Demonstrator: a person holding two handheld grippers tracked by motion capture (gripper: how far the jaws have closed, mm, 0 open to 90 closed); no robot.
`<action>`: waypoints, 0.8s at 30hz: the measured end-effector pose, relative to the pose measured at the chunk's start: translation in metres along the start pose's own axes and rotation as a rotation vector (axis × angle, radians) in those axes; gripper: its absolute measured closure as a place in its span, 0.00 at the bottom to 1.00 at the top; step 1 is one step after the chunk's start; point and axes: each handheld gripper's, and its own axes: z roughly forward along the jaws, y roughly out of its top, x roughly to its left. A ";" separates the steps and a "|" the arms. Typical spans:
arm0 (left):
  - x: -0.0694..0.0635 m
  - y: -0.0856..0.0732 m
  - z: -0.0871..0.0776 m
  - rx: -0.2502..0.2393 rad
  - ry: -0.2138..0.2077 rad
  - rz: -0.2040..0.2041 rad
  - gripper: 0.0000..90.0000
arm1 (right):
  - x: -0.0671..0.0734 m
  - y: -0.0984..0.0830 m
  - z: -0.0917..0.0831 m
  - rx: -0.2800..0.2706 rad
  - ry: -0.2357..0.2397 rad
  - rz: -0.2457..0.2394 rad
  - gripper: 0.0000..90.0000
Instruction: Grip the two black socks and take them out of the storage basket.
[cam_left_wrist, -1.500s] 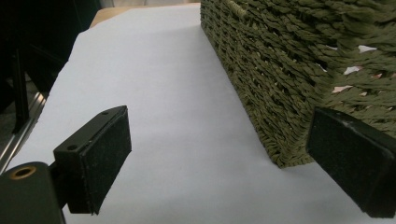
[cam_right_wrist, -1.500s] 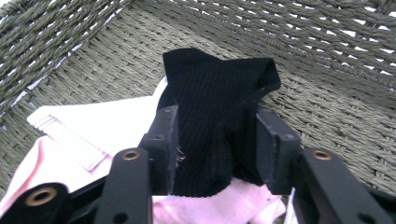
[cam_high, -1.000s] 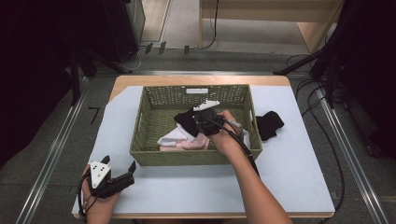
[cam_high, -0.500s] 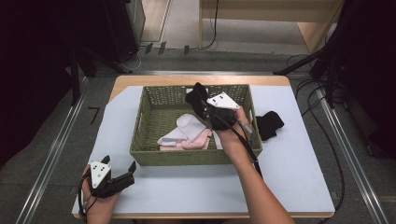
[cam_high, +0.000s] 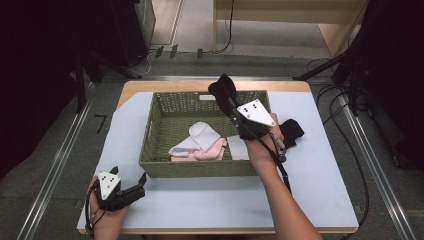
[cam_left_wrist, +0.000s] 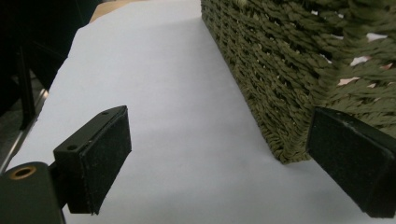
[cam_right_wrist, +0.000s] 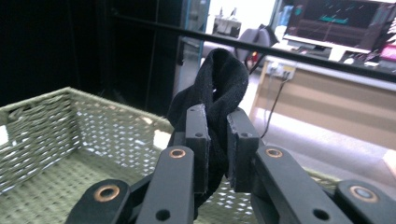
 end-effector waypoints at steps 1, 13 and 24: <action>-0.001 0.000 0.000 0.004 0.003 0.006 0.09 | -0.003 0.001 -0.002 -0.005 -0.004 0.001 0.91; 0.006 -0.004 -0.008 -0.089 -0.036 -0.051 0.09 | -0.049 0.006 -0.029 -0.042 -0.088 0.034 0.91; 0.008 -0.006 -0.010 -0.111 -0.039 -0.061 0.09 | -0.095 -0.003 -0.056 -0.049 -0.193 0.075 0.91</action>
